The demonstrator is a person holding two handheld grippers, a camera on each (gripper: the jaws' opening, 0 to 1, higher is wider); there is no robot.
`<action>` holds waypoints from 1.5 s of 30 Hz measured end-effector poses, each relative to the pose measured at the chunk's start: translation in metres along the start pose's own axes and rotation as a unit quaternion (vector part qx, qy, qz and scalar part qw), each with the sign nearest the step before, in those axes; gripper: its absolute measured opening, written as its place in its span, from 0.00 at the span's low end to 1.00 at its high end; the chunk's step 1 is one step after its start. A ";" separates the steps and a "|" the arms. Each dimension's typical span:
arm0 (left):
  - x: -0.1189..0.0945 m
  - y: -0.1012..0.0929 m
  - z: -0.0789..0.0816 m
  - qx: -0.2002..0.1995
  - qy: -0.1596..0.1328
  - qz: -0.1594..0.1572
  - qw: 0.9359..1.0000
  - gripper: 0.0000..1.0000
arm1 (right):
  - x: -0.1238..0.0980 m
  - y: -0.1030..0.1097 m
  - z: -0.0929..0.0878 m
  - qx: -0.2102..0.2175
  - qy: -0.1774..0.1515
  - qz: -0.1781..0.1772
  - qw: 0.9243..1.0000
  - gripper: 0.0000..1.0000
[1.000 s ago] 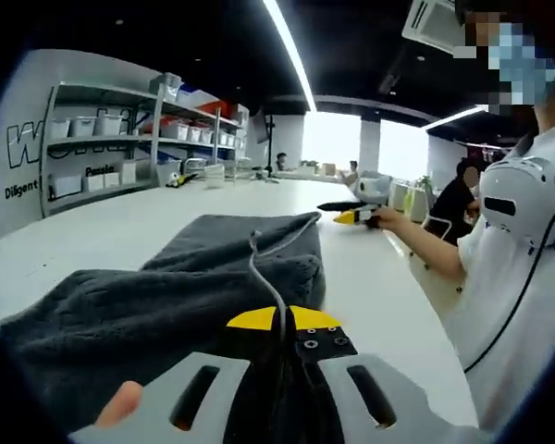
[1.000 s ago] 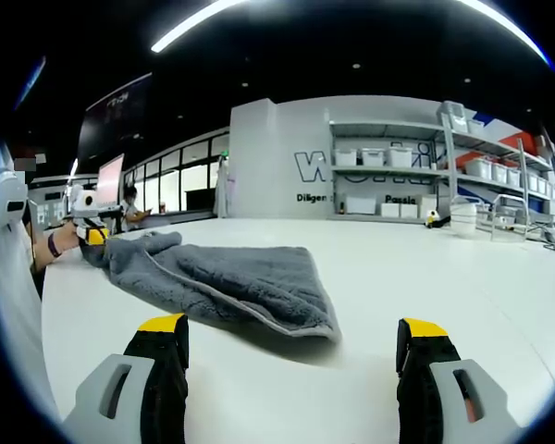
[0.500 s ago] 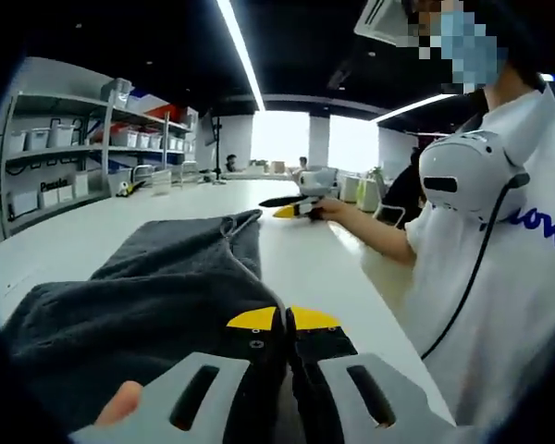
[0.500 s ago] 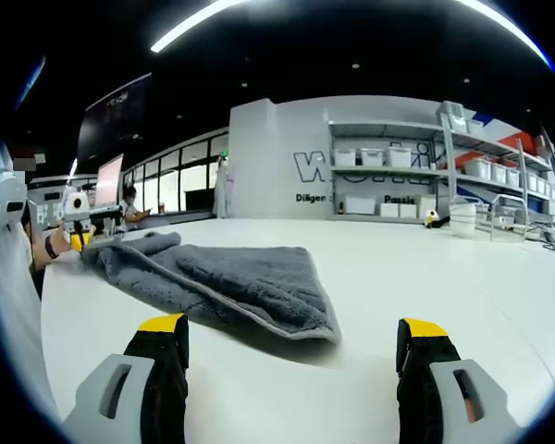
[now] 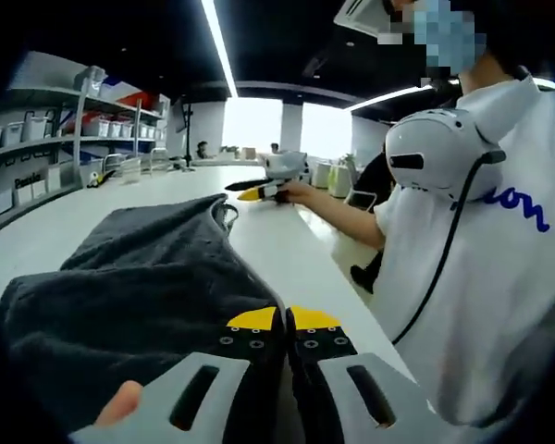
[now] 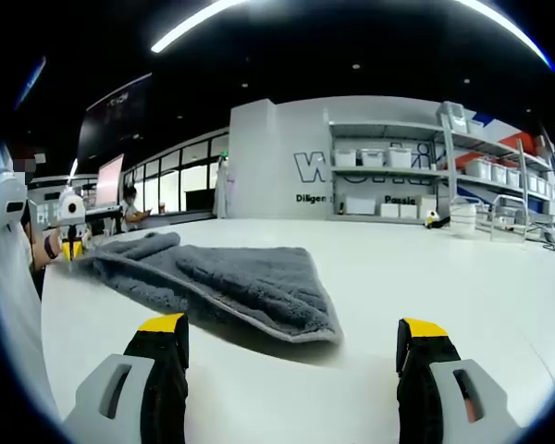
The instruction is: Open the folded towel by lifting each exposed corner and separating the folded layers until the towel lies flat within the target outline without major curled edges
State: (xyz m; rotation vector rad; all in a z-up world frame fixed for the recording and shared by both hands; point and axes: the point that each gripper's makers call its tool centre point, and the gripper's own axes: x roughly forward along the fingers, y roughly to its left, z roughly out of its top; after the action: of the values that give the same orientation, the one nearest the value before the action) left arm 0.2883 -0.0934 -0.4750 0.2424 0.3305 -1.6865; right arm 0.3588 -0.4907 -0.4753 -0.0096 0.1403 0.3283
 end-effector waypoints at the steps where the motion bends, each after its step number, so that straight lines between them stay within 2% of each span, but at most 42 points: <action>1: 0.001 -0.002 -0.004 0.001 0.010 -0.003 1.000 0.03 | 0.000 0.000 0.000 0.000 0.000 0.000 1.000 0.95; 10: 0.007 -0.010 -0.020 0.001 0.056 -0.015 0.998 0.03 | 0.000 0.000 0.000 0.000 0.000 -0.001 1.000 0.95; 22: 0.005 -0.008 -0.018 -0.007 0.048 -0.008 0.999 0.04 | 0.000 -0.001 0.000 0.000 0.000 -0.001 1.000 0.95; 26: 0.000 -0.008 -0.011 -0.020 0.034 -0.001 0.999 0.09 | 0.000 0.000 0.000 0.000 0.000 0.000 1.000 0.95; 29: -0.007 -0.007 -0.007 -0.015 0.032 0.012 0.999 0.12 | 0.000 0.000 0.000 0.000 0.000 0.001 1.000 0.95; 34: -0.034 0.007 0.007 -0.013 0.008 0.075 0.997 0.17 | 0.000 -0.001 0.000 -0.001 0.001 0.001 1.000 0.95; 38: -0.064 0.025 0.015 -0.031 -0.014 0.149 0.988 0.24 | 0.000 -0.001 0.000 -0.001 0.000 0.001 1.000 0.95; 42: -0.097 0.041 0.016 -0.045 -0.028 0.231 0.972 0.29 | 0.000 -0.001 0.000 -0.002 0.000 0.000 1.000 0.95; 43: -0.110 0.047 0.015 -0.051 -0.030 0.261 0.964 0.31 | 0.000 -0.001 0.000 -0.002 0.000 0.000 1.000 0.95; 45: -0.126 0.054 0.013 -0.041 -0.028 0.298 0.953 0.34 | 0.000 -0.002 0.000 -0.002 0.000 0.000 1.000 0.95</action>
State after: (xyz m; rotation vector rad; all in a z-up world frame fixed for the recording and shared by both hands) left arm 0.3602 0.0123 -0.4236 0.2065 0.2519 -1.0771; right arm 0.3595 -0.4923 -0.4752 -0.0133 0.1406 0.3279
